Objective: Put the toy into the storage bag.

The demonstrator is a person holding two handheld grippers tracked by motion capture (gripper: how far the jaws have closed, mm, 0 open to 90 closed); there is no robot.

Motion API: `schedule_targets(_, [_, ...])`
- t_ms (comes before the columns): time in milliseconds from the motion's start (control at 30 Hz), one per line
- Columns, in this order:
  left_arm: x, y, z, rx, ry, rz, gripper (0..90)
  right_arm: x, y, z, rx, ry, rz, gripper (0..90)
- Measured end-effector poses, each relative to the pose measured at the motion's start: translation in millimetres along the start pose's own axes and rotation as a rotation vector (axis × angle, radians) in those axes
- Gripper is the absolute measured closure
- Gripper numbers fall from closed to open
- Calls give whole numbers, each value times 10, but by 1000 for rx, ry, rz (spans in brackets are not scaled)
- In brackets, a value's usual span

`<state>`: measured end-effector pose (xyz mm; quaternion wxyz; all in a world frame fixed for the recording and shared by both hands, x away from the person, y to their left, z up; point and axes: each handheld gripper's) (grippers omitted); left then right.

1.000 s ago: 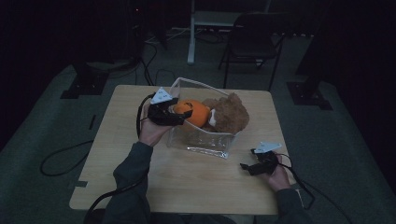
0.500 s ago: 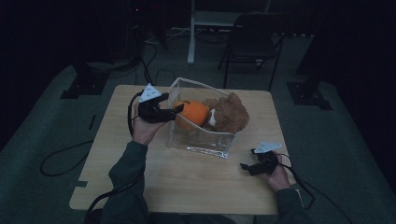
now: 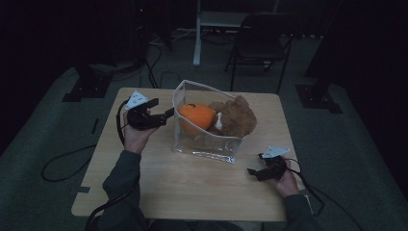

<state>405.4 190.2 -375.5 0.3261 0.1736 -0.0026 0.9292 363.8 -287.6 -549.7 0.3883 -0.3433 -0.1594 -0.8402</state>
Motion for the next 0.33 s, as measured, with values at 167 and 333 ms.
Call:
schedule_targets(167, [30,-60,-89,15,-3,17,208,1,1,0,1,0,0,124])
schedule_targets(333, [41,-137,-242,45,-17,43,208,0,1,0,1,0,0,124])
Point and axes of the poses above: each handheld gripper's, and its own axes: x roughly backward along the jaws, z roughly out of its top, y roughly to its right, and after that the axes turned 1 degree about -y, right-handed
